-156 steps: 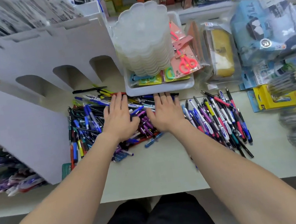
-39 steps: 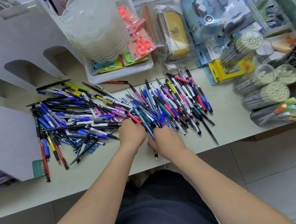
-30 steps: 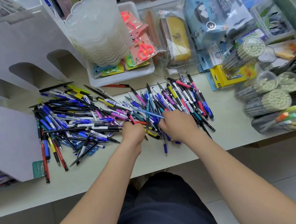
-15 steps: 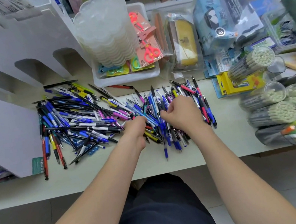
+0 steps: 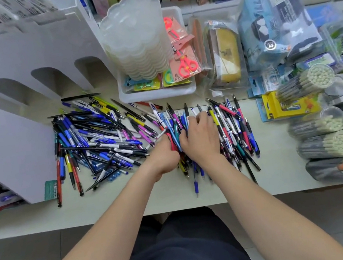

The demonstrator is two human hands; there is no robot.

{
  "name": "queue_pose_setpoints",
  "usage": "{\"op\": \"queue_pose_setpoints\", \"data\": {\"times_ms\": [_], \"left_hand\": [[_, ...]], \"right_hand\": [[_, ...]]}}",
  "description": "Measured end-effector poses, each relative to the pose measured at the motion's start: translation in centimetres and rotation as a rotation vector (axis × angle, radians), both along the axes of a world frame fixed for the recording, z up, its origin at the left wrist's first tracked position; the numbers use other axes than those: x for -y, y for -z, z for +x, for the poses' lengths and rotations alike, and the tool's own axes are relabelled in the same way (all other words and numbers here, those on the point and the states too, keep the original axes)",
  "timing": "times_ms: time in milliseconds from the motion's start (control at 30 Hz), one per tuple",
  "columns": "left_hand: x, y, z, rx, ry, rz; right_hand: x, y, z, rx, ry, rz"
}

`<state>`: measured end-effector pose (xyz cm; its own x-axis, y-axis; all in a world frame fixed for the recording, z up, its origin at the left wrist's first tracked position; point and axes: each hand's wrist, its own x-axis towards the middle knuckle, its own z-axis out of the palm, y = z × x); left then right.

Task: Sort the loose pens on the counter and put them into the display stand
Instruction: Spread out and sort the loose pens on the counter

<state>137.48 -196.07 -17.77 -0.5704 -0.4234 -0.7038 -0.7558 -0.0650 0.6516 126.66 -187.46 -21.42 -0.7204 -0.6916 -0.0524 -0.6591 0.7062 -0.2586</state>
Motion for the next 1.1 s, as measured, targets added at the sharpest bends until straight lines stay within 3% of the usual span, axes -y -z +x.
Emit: {"op": "queue_pose_setpoints", "data": {"times_ms": [133,233,367,467,567,767,900,967,1100], "left_hand": [[0.8,-0.6,0.5,0.021,0.136,-0.234],[1.9,-0.8,1.3,0.026,0.124,-0.216],[3.9,0.1,3.1,0.052,-0.061,-0.175],[5.1,-0.1,4.2,0.041,-0.099,-0.438],[6.1,0.1,5.3,-0.004,0.004,-0.641],[6.3,0.8,6.2,-0.009,0.124,-0.627],[6.5,0.5,6.8,0.023,0.169,-0.668],[6.6,0.2,7.2,0.138,0.198,-0.678],[5.6,-0.6,7.3,0.310,0.262,-0.432]], "right_hand": [[2.7,0.3,-0.4,-0.016,-0.141,-0.084],[5.9,0.8,-0.7,0.091,-0.330,-0.045],[9.2,1.7,-0.5,0.124,-0.443,0.072],[10.3,2.2,-0.4,0.114,-0.429,0.193],[9.8,2.3,-0.4,0.002,-0.404,0.191],[10.7,2.8,0.6,-0.051,-0.222,0.108],[12.0,3.1,1.0,-0.046,-0.218,0.231],[12.5,2.8,1.2,-0.017,-0.205,0.263],[13.4,2.1,1.7,-0.005,-0.197,0.335]]}}
